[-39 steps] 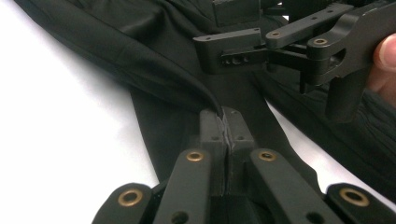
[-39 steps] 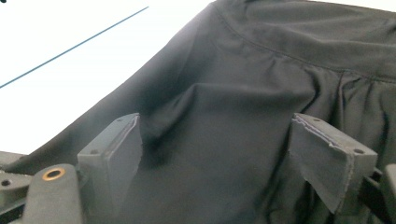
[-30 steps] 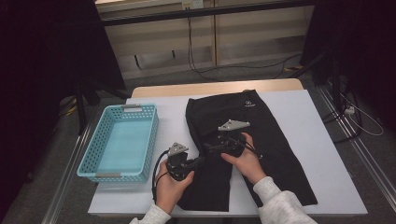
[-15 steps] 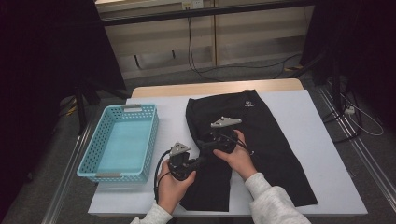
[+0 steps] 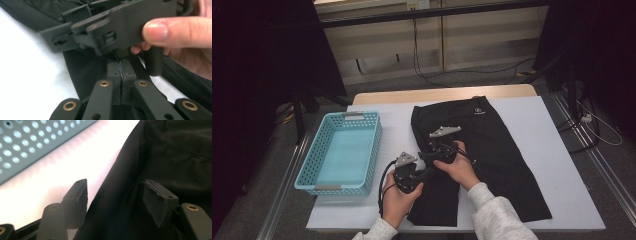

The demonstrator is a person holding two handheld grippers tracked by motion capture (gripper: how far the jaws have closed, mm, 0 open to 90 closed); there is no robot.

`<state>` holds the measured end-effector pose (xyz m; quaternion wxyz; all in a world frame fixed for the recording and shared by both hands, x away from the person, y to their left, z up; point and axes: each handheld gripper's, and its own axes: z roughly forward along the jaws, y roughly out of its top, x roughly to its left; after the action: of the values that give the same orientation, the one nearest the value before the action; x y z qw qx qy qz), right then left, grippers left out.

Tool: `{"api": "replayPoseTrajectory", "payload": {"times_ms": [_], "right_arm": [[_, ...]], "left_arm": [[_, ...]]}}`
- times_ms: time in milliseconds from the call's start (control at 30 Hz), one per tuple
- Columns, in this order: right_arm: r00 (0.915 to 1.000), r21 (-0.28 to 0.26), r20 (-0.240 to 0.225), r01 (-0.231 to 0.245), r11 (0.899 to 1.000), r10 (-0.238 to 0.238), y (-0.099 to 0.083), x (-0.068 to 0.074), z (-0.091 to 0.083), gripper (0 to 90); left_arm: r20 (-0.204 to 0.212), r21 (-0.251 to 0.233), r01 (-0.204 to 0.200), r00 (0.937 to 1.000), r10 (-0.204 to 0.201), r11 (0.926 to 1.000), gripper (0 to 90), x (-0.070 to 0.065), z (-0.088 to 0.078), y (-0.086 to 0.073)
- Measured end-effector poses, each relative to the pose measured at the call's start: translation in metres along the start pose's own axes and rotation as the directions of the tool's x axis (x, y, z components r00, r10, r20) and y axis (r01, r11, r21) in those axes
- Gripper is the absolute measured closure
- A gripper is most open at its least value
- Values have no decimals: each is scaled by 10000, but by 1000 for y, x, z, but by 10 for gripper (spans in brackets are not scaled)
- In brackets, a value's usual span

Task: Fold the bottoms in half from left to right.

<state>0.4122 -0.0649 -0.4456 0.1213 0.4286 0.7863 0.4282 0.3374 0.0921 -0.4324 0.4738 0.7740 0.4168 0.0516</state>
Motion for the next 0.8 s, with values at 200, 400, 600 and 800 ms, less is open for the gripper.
{"api": "replayPoseTrajectory", "payload": {"times_ms": [200,400,600,800], "right_arm": [[9992,630,387,113,9980,-138,-4,-8,7,838],[9968,90,747,280,9996,-286,1,-18,-21,870],[9951,-327,975,-141,9994,173,-11,-35,-59,867],[9904,75,1370,-181,9998,169,-36,-42,-84,867]], "left_arm": [[-30,-36,49,10000,-49,10000,890,1,-1,1],[157,-258,257,9996,-253,9993,890,2,0,4],[563,-313,305,9980,-287,9990,890,-4,9,9],[869,153,120,9961,-132,9998,889,-11,30,10]]}}
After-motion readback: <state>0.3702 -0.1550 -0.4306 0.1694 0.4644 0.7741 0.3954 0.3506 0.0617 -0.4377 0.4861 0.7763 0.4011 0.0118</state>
